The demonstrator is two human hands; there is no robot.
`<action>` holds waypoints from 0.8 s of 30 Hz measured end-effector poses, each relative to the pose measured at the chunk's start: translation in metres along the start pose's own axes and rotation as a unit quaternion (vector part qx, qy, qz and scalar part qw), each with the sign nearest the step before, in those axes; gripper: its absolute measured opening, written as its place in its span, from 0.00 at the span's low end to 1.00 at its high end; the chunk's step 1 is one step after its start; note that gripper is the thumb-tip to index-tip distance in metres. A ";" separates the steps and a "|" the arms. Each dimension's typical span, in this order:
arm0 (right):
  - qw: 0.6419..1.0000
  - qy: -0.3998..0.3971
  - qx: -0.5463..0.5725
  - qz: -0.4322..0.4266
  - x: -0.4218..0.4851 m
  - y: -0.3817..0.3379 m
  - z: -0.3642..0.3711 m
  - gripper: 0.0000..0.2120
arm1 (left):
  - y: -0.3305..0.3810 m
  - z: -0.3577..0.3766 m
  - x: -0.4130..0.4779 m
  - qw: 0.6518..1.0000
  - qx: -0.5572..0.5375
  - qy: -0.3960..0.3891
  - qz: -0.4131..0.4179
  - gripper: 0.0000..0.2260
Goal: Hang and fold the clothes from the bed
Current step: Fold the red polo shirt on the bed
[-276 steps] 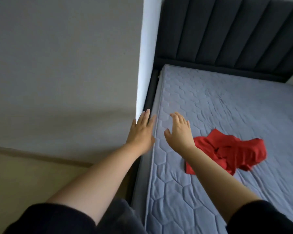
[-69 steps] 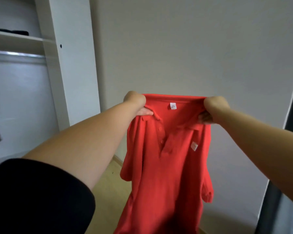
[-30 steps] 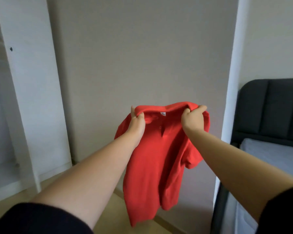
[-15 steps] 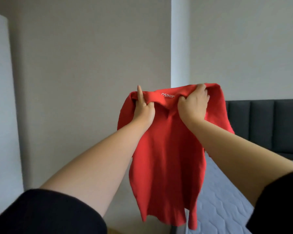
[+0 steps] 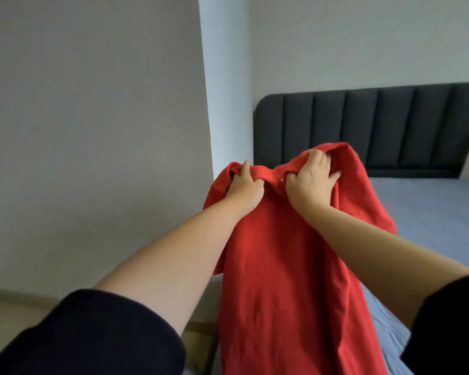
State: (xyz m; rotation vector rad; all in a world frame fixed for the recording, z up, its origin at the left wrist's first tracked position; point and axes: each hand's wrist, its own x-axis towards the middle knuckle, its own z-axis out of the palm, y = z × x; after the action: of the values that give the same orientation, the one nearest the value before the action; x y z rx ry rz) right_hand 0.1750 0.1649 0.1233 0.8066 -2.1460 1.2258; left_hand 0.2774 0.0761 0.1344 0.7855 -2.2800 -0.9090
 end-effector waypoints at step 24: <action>0.824 -0.495 -0.212 0.179 -0.203 0.249 0.180 0.34 | -0.278 0.243 -0.050 0.940 0.220 -0.256 -0.046 0.30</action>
State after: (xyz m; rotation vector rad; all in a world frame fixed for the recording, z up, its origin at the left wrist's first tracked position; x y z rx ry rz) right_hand 0.1058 0.1549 -0.2389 0.9770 -3.3665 0.3799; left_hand 0.2336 0.0439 -0.2342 0.9301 -2.9935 -0.7058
